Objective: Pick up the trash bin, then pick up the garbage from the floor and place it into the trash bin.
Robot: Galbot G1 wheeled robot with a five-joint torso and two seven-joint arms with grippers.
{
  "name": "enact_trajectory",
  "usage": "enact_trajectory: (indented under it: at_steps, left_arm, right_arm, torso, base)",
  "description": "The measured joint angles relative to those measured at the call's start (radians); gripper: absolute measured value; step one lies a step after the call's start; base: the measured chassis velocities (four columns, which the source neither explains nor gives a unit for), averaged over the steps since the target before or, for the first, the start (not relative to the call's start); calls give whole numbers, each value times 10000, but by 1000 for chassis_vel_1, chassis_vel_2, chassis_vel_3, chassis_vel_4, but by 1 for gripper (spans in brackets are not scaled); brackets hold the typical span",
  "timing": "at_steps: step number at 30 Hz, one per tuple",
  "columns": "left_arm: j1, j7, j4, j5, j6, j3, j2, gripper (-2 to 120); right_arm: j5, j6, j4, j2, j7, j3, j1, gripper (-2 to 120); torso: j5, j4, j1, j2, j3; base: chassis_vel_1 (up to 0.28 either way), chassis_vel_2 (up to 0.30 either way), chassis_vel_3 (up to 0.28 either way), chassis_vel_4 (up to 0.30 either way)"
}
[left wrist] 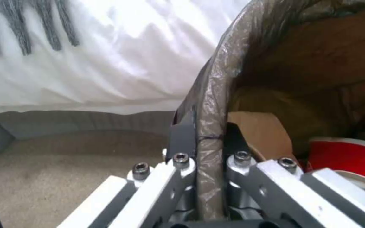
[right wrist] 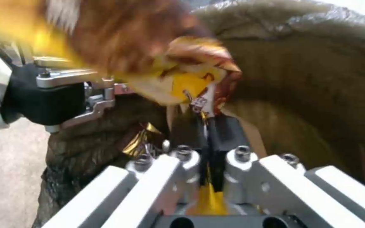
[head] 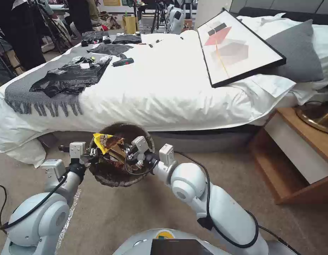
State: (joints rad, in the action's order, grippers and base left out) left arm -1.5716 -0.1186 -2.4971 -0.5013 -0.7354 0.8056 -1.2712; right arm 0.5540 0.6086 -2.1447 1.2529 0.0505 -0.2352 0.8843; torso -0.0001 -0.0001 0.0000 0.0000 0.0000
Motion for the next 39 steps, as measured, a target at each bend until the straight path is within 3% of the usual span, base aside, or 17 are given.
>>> enact_trajectory:
  at_steps: [25, 39]
  left_arm:
    - [-42, 16, -35, -88, 0, 52, 16, 2]
    - [2, 12, -19, -100, 0, 46, 27, 2]
  right_arm:
    - [-453, -199, 453, 324, 232, 66, -125, 96]
    - [-360, -324, 138, 277, 184, 498, -144, 100]
  torso:
    - [1, 0, 0, 0, 0]
    - [2, 1, 0, 0, 0]
  base:
    - [0, 0, 0, 0]
    - [0, 0, 0, 0]
